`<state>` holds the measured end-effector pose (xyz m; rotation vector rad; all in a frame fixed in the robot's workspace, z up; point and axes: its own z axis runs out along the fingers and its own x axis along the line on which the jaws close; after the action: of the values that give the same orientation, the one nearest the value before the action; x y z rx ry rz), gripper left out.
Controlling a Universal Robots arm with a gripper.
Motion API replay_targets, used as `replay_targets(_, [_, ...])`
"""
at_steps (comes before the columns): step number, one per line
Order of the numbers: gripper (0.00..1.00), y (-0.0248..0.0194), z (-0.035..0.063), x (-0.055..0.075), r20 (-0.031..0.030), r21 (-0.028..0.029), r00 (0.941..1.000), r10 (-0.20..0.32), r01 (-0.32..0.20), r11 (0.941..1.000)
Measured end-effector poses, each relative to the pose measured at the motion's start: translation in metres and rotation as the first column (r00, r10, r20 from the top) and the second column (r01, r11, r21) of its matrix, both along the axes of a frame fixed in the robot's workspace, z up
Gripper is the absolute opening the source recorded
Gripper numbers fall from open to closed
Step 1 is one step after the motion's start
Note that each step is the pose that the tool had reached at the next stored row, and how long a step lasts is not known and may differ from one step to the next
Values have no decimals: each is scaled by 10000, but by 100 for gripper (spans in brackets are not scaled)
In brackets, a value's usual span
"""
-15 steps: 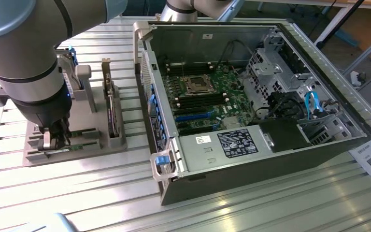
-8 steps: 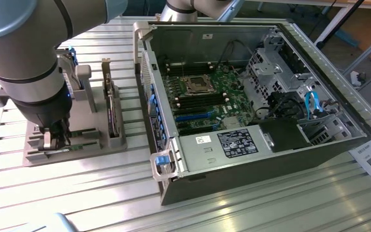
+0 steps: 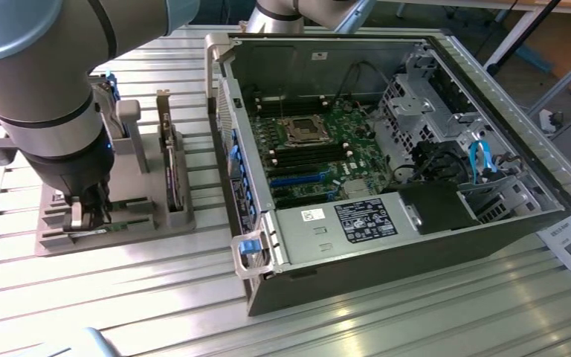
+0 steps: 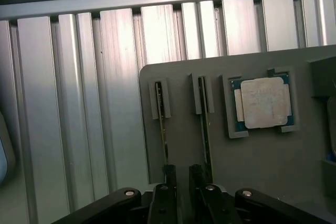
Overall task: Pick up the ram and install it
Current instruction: 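Pick up the ram and move it above insertion slot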
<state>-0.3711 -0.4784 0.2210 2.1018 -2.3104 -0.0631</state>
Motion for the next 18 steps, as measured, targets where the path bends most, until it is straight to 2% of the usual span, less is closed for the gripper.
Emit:
replay_targets(6, [25, 0, 0, 2, 0, -1, 10000, 44, -44, 10000])
replay_targets(15, [25, 0, 0, 5, -1, 0, 9989, 463, -463, 9989])
replay_targets(18, [25, -29, 0, 5, -1, -14, 9989, 463, -463, 9989])
